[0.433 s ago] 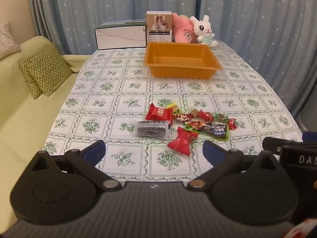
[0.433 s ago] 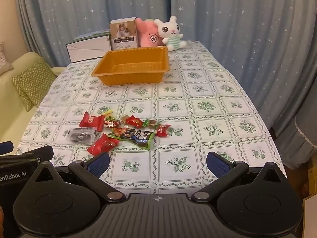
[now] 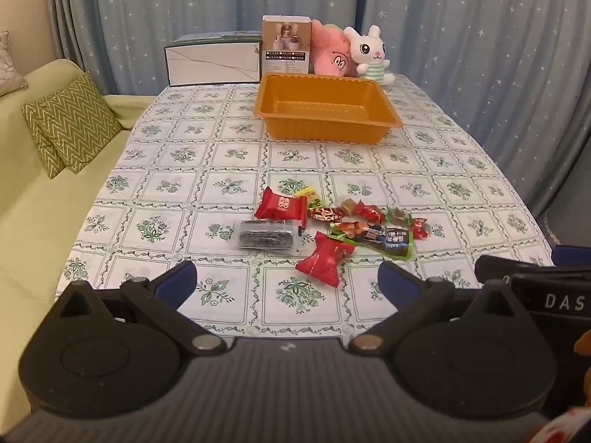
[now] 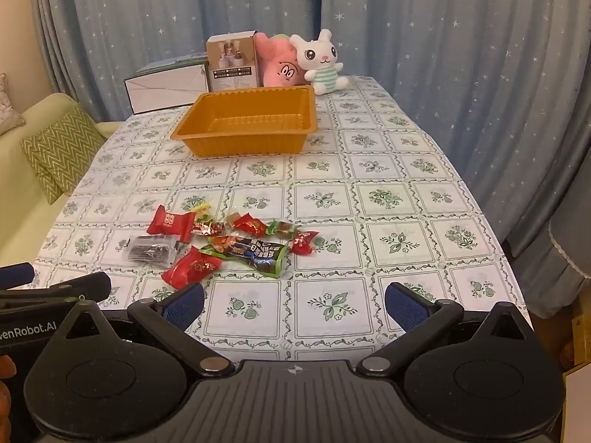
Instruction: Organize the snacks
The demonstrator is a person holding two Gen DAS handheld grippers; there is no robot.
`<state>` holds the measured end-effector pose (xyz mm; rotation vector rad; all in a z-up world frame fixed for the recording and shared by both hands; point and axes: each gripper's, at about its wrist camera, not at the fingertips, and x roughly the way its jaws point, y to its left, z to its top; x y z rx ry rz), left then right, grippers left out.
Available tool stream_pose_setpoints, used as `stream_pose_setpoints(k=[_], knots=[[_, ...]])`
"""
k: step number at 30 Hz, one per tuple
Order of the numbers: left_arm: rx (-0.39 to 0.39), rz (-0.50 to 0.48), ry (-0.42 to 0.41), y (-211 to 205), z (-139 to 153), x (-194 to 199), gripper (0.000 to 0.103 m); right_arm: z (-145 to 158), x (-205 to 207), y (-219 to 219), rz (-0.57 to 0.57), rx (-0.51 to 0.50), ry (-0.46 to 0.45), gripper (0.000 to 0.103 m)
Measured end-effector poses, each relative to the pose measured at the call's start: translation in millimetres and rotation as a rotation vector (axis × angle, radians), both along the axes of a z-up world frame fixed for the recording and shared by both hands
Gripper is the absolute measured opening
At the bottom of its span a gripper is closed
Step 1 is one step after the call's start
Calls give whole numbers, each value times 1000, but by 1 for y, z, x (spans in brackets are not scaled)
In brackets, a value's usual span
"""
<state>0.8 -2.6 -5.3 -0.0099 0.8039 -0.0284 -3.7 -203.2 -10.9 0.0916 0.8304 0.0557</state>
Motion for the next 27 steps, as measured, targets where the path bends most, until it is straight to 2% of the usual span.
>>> stream_pose_setpoints(k=[27], knots=[[-6,-1,2,2,-1,1,103,2,0,-1,4,-15,-6,103]])
